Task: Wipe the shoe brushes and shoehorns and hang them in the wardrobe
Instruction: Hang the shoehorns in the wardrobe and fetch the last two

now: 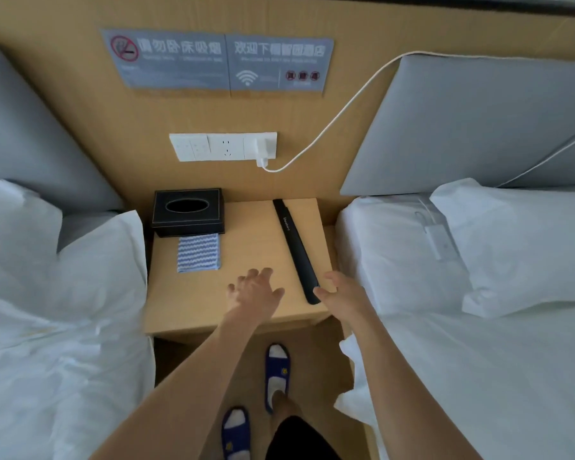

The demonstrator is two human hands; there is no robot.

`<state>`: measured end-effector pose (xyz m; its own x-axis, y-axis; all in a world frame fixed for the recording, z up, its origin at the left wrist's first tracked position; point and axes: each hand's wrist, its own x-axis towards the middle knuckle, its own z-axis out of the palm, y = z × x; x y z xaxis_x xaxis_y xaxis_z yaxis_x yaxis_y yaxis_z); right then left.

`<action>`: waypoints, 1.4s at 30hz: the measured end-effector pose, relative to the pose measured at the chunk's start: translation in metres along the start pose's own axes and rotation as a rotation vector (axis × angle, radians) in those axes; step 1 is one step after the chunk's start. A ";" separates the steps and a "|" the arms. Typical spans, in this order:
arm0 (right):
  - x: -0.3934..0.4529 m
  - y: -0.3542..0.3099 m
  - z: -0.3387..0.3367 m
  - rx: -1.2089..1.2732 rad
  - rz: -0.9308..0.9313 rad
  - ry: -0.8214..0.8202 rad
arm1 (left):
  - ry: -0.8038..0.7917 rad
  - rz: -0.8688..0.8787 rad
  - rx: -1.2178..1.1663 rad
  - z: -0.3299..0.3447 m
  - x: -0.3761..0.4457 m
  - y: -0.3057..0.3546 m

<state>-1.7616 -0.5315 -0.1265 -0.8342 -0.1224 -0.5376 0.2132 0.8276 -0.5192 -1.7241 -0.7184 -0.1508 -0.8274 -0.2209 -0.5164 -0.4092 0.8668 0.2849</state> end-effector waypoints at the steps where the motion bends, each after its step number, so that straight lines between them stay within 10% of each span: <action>1: 0.015 -0.001 -0.002 0.000 0.009 -0.015 | -0.009 -0.012 0.003 0.002 0.013 0.002; 23: 0.240 0.063 0.049 0.088 0.233 -0.106 | -0.095 -0.334 -0.381 0.100 0.237 0.034; 42: 0.272 0.058 0.074 0.027 0.208 -0.057 | -0.072 -0.428 -0.542 0.107 0.257 0.034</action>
<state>-1.9387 -0.5575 -0.3515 -0.7409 0.0176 -0.6714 0.3918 0.8233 -0.4107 -1.9095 -0.6977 -0.3606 -0.5307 -0.4470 -0.7201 -0.8436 0.3605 0.3979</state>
